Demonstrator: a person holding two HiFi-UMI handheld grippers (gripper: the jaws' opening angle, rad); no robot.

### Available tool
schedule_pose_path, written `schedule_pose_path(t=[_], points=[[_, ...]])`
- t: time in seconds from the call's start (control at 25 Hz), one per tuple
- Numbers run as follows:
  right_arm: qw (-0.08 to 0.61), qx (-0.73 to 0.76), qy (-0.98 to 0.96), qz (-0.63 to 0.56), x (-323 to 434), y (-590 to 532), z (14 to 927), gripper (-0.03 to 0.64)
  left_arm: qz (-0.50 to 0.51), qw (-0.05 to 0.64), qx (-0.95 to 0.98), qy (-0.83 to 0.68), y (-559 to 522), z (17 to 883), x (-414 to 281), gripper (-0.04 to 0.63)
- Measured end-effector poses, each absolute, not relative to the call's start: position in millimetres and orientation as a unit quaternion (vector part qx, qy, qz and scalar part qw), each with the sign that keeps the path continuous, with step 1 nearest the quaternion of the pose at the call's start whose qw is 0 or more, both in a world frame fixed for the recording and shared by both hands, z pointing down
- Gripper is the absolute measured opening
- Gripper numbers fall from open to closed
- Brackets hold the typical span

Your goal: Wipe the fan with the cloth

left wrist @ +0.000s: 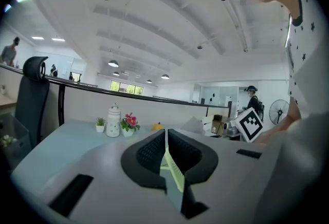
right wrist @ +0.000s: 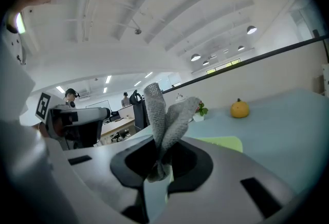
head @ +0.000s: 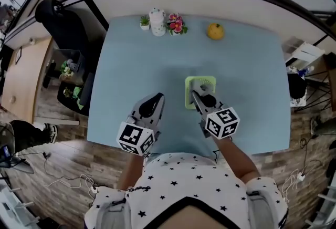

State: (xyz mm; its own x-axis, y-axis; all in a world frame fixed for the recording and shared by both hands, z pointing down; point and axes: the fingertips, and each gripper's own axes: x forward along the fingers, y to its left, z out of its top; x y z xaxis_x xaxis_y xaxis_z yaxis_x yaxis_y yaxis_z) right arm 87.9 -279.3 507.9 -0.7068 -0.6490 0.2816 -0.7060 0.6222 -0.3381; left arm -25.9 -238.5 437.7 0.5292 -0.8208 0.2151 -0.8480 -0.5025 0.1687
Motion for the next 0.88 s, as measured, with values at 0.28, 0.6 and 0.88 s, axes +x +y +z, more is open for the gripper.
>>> schedule_pose_path(t=[0.28,0.6,0.88], points=[[0.115,0.37,-0.895,0.22,61,-296,539,0.049,0.06,0.139,0.858,-0.49,-247,443,-48,0.04],[0.151,0.371,-0.889,0.223,49,-308,561,0.049,0.06,0.143,0.851,-0.501,-246,445,-67,0.04],[0.16,0.378,-0.883,0.226,53,-314,565,0.049,0.059,0.141,0.853,-0.5,-248,443,-69,0.04]])
